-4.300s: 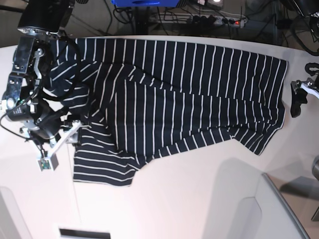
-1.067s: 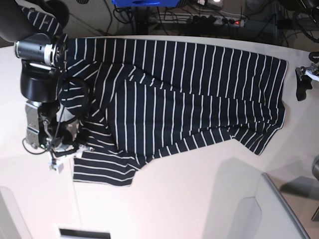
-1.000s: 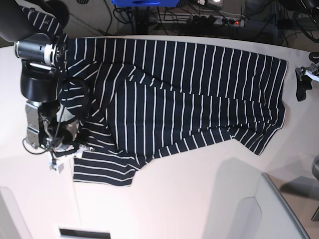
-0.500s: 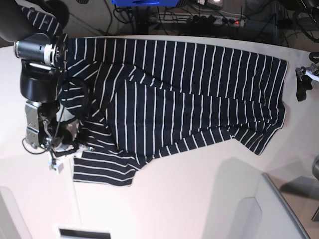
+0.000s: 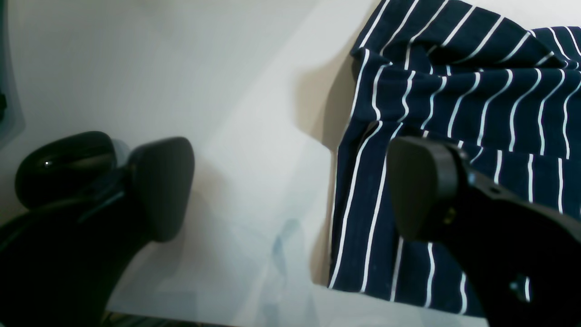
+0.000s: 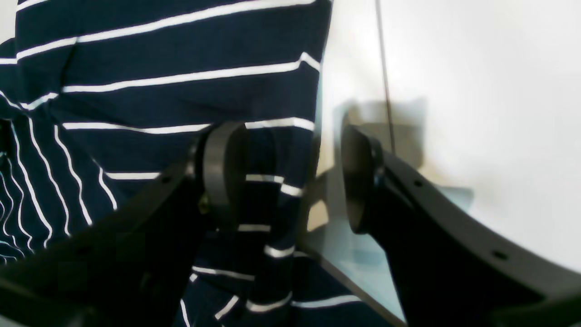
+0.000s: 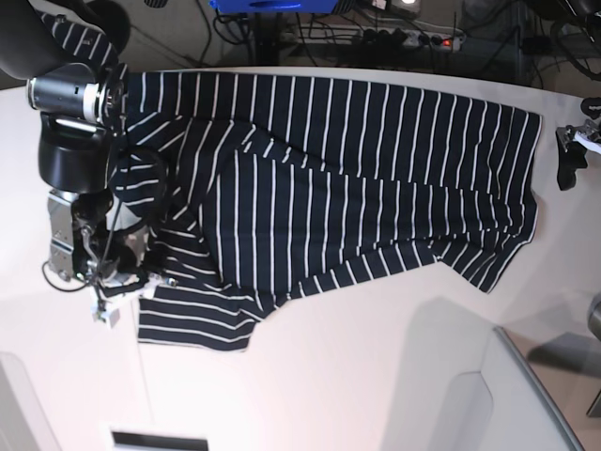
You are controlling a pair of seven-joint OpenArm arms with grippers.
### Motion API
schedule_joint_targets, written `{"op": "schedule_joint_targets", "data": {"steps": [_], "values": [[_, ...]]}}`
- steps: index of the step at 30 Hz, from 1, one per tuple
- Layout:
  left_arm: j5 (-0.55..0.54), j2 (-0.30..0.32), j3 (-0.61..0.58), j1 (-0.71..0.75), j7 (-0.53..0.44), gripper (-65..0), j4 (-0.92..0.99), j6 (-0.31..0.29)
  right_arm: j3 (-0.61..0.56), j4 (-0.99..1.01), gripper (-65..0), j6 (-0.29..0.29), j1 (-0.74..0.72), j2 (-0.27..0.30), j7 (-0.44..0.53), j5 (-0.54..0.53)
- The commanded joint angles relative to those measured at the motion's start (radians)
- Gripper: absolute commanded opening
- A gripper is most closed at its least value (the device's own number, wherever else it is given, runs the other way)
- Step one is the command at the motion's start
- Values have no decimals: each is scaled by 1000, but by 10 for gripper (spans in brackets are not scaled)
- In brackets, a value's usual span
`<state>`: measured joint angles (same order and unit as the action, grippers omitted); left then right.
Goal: Layout the t-shirt on the table in an organized manner, then fold the t-shirt properly
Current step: 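Lift the held side edge with the right gripper and hold it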
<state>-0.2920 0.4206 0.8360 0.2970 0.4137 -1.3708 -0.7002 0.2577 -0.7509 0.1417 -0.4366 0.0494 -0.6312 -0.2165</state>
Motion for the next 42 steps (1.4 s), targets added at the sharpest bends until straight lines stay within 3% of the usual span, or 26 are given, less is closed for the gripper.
{"op": "schedule_joint_targets", "data": {"steps": [1,17,30,42], "values": [[-17,24,9,-2,-25,0,-12,2,-1,-20,-344,6,-28,5,12,-7],[-17,24,9,-2,-26,0,-12,2,-1,-45,-344,6,-28,7,14,-7],[-17,22,4,-8,-26,0,-12,2,1,-602,-345,2,209,-41,11,-7],[-17,24,-8,-32,-28,0,-12,2,-1,-764,-345,2,296,-93,-6,-8]]}}
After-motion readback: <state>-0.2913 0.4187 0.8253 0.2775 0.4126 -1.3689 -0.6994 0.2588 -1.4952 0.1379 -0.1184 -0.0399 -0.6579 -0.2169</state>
